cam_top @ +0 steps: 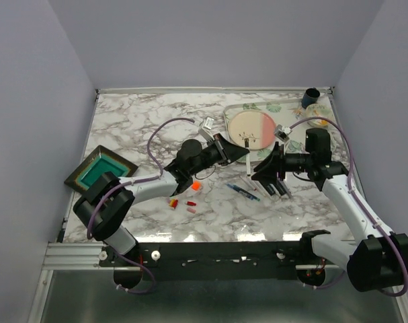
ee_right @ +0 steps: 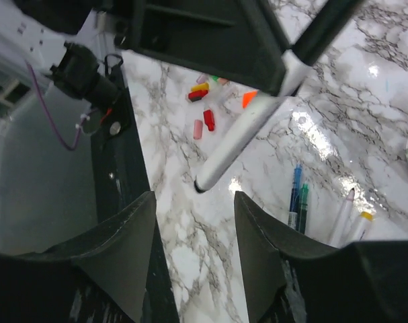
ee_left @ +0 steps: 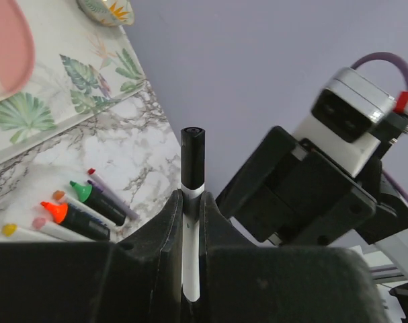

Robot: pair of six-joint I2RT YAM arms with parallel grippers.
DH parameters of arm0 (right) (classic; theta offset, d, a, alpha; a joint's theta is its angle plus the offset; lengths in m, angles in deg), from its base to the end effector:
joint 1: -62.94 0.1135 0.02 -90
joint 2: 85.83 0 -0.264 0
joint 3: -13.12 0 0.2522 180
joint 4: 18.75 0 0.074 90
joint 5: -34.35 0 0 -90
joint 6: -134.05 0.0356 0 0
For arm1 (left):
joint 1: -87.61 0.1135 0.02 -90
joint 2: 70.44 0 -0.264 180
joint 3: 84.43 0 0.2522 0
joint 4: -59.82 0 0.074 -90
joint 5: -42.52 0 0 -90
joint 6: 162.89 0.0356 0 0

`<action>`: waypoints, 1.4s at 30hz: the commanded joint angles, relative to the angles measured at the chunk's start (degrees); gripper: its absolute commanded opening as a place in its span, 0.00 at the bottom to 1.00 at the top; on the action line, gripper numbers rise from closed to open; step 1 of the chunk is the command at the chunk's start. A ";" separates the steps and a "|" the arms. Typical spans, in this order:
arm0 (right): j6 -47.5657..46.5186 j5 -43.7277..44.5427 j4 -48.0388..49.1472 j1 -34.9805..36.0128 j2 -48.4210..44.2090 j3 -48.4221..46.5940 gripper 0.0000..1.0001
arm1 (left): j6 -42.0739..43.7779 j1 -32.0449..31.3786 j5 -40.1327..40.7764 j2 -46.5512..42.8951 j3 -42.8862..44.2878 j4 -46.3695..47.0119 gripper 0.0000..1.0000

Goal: Open the pen caps

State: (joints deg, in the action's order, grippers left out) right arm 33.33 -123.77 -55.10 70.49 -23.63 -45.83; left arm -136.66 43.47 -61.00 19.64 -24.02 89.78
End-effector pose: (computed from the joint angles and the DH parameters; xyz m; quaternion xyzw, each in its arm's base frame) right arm 0.2097 0.0611 0.2771 -0.3544 0.7022 0.4968 0.3666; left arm 0.2440 -0.2484 0.2532 -0.0372 0.7044 -0.6180 0.3471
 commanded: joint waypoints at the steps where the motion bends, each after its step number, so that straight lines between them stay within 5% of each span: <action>1: 19.58 10.17 12.12 0.36 -0.84 2.56 0.58 | -0.66 -2.44 6.31 0.44 0.37 6.90 0.00; 4: 23.90 16.26 13.36 0.36 -1.46 2.91 0.58 | -0.74 -3.84 7.28 0.97 0.46 7.51 0.00; 14: 26.28 11.87 14.68 0.53 0.91 2.83 0.52 | 0.05 -6.13 7.46 3.96 2.65 7.43 0.00; 16: 25.66 12.22 14.33 0.71 1.70 2.65 0.46 | -0.04 -6.48 7.28 4.75 3.35 7.69 0.00; 19: 23.65 10.90 13.01 0.80 3.28 1.77 0.06 | 0.13 -6.66 7.19 5.02 3.97 8.13 0.00; 21: 20.94 10.55 10.22 0.89 4.07 0.81 0.01 | 1.01 -6.66 7.02 4.75 4.15 7.70 0.00; 22: 20.13 10.46 9.41 0.97 4.51 -0.24 0.00 | 1.80 -6.66 7.01 4.49 4.23 7.26 0.03; 26: 16.88 9.32 6.16 1.06 5.66 -1.83 0.00 | 5.32 -6.57 8.68 3.35 4.15 4.97 0.51; 29: 16.08 8.88 5.72 1.06 5.57 -2.01 0.01 | 6.90 -6.40 9.83 2.99 3.97 3.65 0.61; 42: 14.24 7.12 3.60 1.33 6.89 -2.80 0.01 | 10.59 -5.43 10.97 2.55 7.75 -2.67 0.44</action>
State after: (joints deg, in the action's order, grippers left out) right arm 49.24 -114.56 -49.38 71.25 -17.56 -46.50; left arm -129.08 37.41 -51.75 24.17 -18.53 89.45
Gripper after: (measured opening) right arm 0.054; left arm 0.503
